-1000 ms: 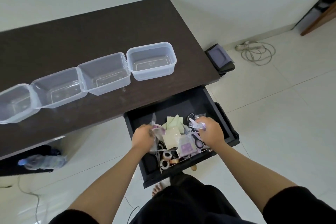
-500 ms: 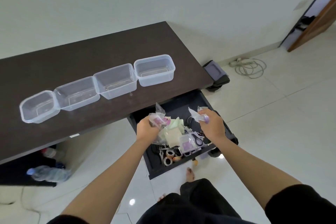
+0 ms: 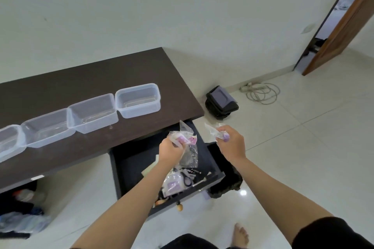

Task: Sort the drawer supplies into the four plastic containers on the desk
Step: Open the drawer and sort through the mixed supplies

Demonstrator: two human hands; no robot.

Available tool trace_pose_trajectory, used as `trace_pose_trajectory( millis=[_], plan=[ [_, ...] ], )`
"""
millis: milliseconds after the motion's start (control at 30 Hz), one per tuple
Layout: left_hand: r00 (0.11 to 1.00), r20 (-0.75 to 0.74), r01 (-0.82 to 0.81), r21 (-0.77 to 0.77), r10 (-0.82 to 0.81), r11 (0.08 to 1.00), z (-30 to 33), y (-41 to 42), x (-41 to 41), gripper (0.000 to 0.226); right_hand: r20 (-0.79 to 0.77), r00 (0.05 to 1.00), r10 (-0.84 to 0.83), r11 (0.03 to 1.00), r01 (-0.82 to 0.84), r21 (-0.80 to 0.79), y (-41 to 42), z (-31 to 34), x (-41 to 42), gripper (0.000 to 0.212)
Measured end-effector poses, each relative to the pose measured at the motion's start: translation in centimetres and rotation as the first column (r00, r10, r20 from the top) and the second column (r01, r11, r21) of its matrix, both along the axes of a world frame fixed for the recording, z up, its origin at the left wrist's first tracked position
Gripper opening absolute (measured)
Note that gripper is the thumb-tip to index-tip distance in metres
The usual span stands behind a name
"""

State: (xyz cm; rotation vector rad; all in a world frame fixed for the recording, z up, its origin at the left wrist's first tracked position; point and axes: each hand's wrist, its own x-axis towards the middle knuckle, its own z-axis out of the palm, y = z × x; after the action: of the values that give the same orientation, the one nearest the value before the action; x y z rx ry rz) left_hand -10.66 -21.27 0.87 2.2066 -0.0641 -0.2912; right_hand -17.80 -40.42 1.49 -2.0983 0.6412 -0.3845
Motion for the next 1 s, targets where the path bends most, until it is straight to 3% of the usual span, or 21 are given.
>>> trace_pose_trajectory(
  millis=[167,400,700,1000],
  plan=[
    [0.994,-0.093,0.056,-0.06,-0.061,0.997,-0.7,-10.1,-2.4,0.012,-0.017,1.0,0.001,1.0,0.0,0.015,-8.3,-1.5,-1.0,0.021],
    [0.978,-0.205,-0.023,0.068,0.036,0.997,-4.2,-19.1,-5.5,0.015,-0.166,0.984,0.061,0.995,-0.048,0.083,-16.2,-6.0,-2.4,0.023],
    [0.876,-0.439,-0.141,0.165,0.201,0.976,-12.0,-23.9,-5.6,0.012,-0.351,0.933,0.079,0.939,0.048,0.34,-18.5,-13.8,-1.0,0.025],
    [0.773,-0.458,-0.316,0.323,0.439,0.892,-24.0,-24.6,0.8,0.012,-0.398,0.903,0.162,0.899,0.032,0.437,-17.8,-26.3,2.9,0.022]
  ],
)
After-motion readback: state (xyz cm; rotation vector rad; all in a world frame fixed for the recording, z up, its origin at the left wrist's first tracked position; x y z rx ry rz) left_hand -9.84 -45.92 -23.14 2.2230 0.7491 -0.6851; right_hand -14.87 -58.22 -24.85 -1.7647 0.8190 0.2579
